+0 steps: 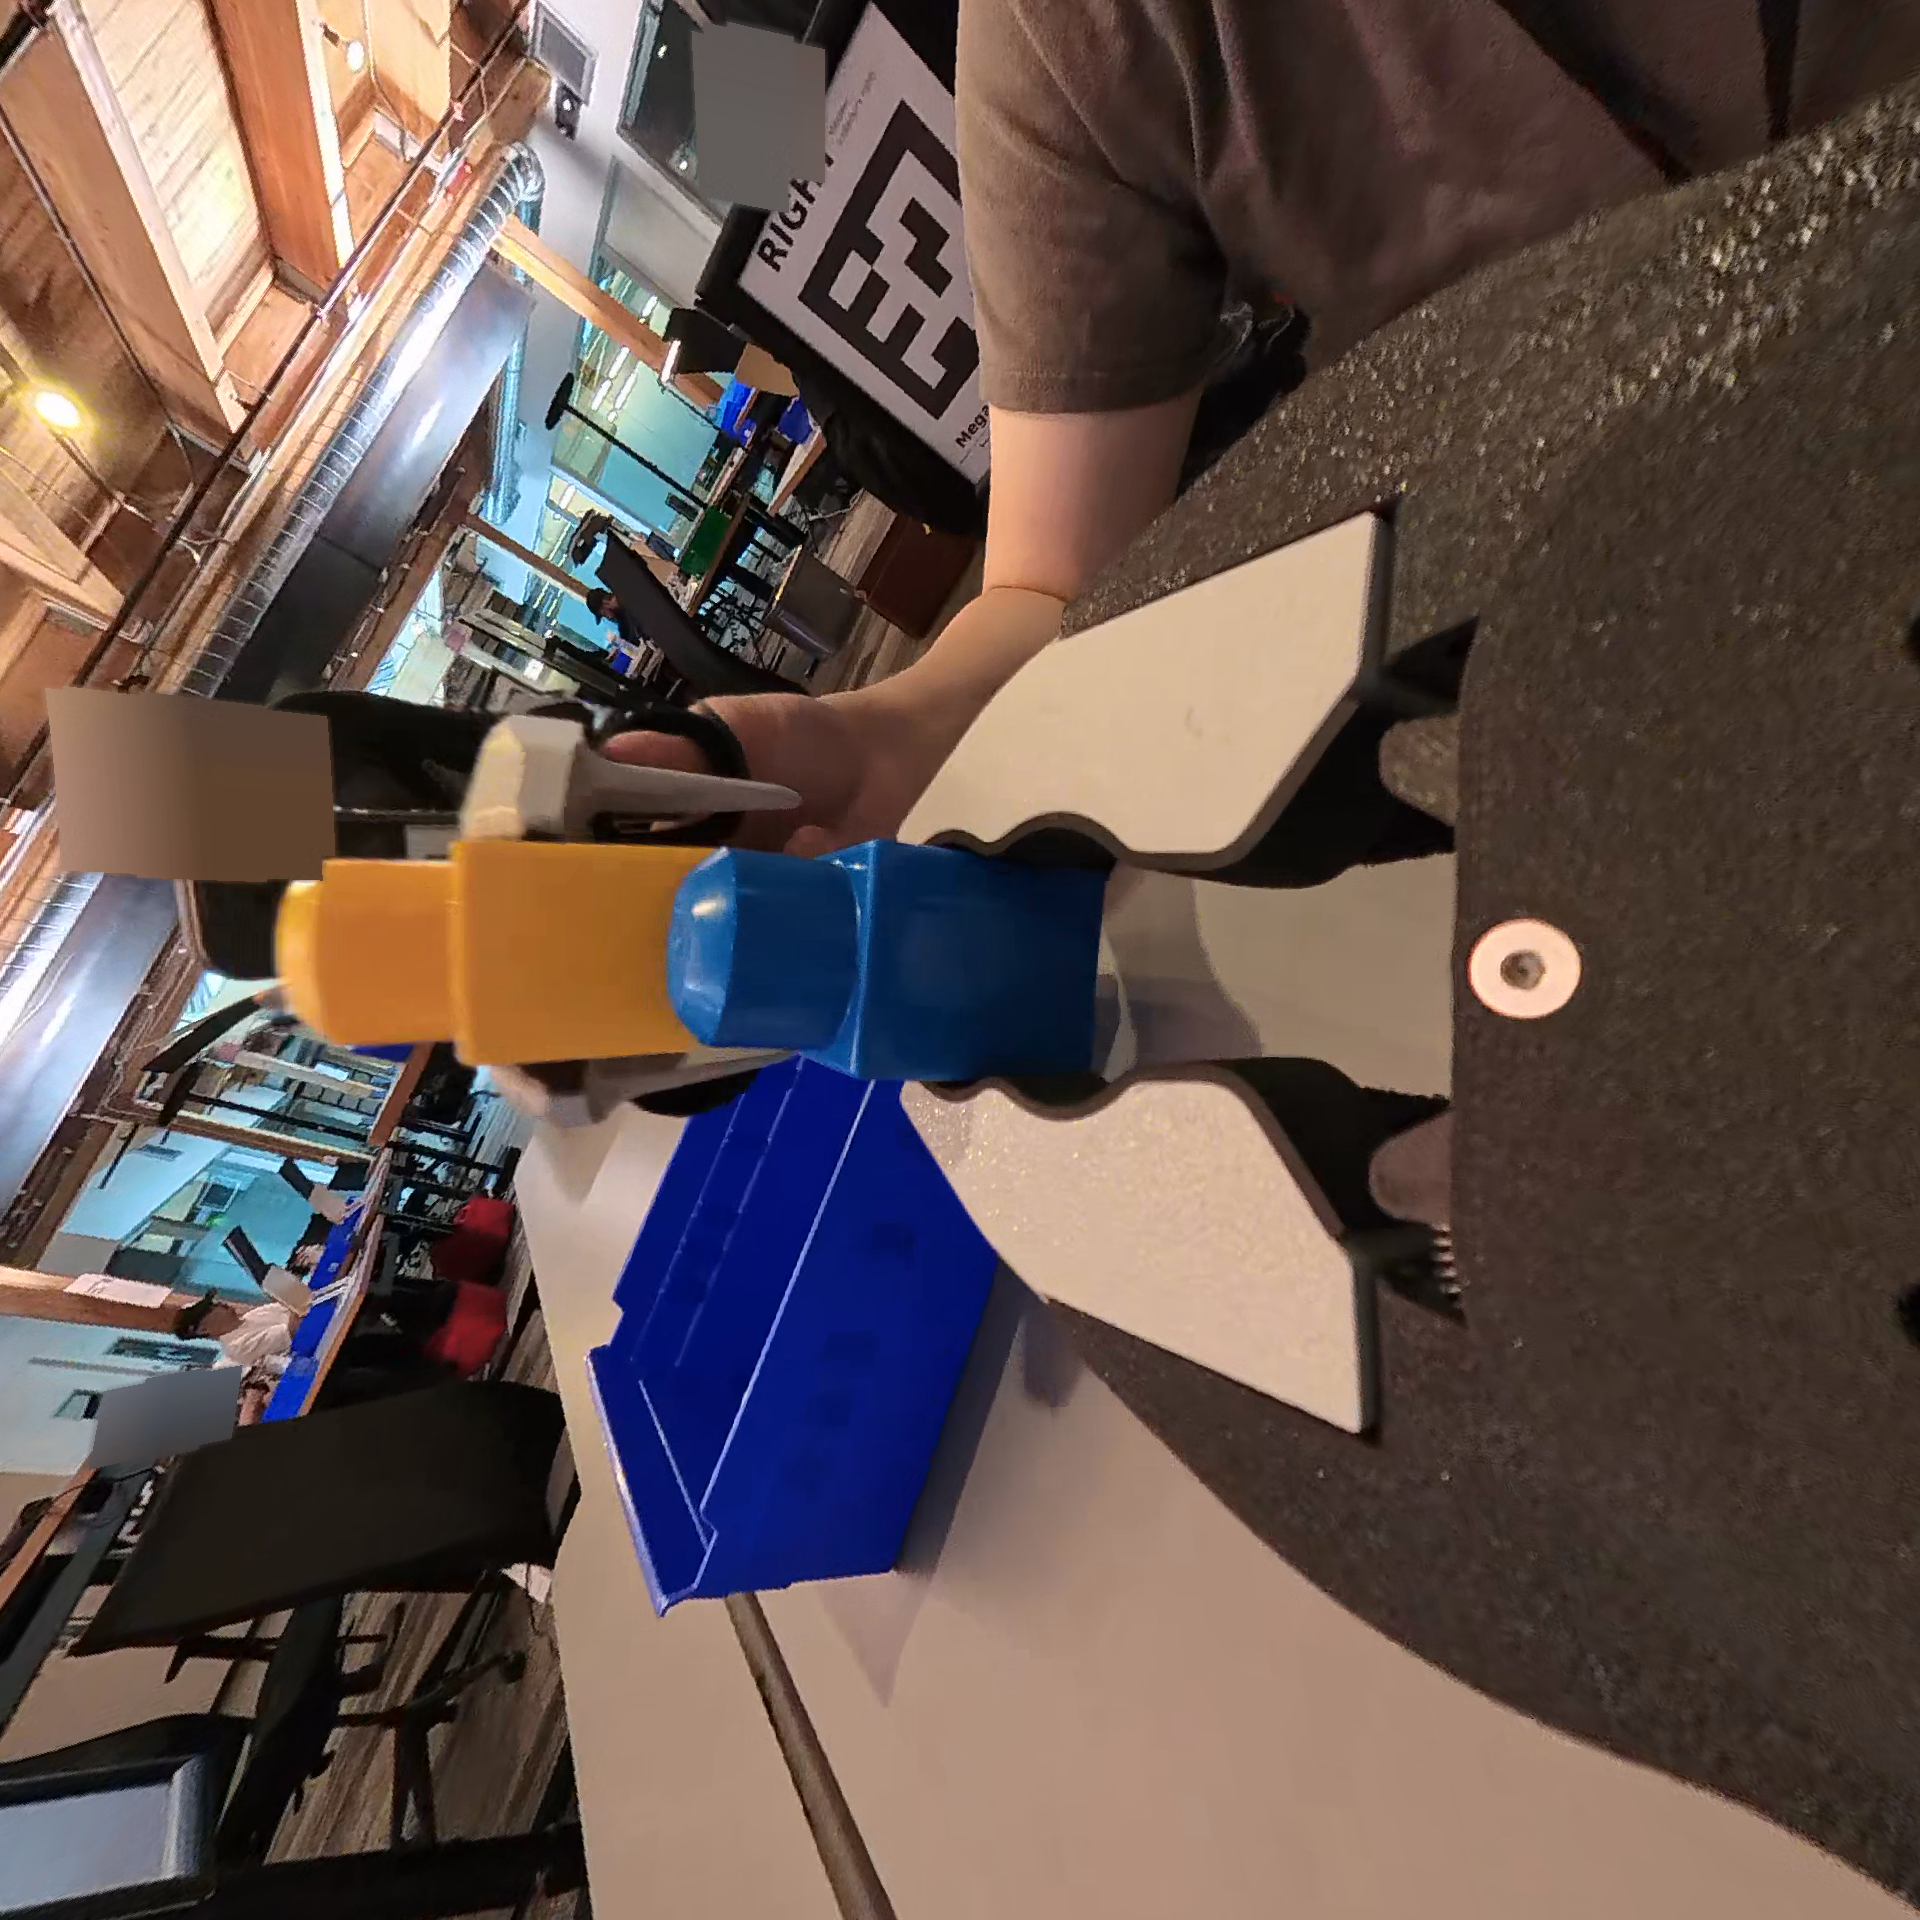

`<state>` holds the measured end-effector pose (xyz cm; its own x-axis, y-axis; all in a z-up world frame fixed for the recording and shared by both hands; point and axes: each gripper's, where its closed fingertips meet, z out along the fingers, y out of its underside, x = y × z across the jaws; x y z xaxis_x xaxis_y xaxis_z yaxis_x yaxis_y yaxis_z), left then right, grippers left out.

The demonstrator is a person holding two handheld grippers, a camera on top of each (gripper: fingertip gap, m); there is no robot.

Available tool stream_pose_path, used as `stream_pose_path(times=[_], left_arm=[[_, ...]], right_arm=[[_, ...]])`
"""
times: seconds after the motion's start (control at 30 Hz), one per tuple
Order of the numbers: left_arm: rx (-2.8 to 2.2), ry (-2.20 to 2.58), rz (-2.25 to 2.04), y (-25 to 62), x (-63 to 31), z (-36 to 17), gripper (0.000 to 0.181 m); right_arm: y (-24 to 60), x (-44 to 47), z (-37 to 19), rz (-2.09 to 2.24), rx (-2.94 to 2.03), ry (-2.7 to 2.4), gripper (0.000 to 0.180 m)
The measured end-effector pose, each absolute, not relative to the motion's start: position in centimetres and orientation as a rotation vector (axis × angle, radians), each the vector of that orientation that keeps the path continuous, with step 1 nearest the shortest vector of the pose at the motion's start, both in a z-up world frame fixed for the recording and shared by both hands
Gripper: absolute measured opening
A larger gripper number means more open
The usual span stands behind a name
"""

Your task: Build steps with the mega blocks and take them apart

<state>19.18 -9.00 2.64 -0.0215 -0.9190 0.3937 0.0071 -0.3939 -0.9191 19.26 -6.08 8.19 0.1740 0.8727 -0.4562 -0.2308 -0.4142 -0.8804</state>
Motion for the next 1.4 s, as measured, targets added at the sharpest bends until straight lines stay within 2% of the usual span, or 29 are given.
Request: stream_pose_path(times=[0.43, 1.3, 1.4], left_arm=[[-1.498, 0.857, -1.770, -8.9, 18.8, 2.8, 0.035], [-1.504, 0.940, -1.694, -8.9, 18.3, 3.2, 0.036], [-1.510, 1.049, -1.658, -9.5, 17.9, 3.0, 0.036]], right_arm=[[-5.6, 18.7, 7.4, 1.423, -1.465, -0.593, 0.037], [-6.0, 18.6, 7.4, 1.426, -1.465, -0.656, 0.037], [-7.3, 19.7, 9.0, 1.450, -1.470, -0.773, 0.053]])
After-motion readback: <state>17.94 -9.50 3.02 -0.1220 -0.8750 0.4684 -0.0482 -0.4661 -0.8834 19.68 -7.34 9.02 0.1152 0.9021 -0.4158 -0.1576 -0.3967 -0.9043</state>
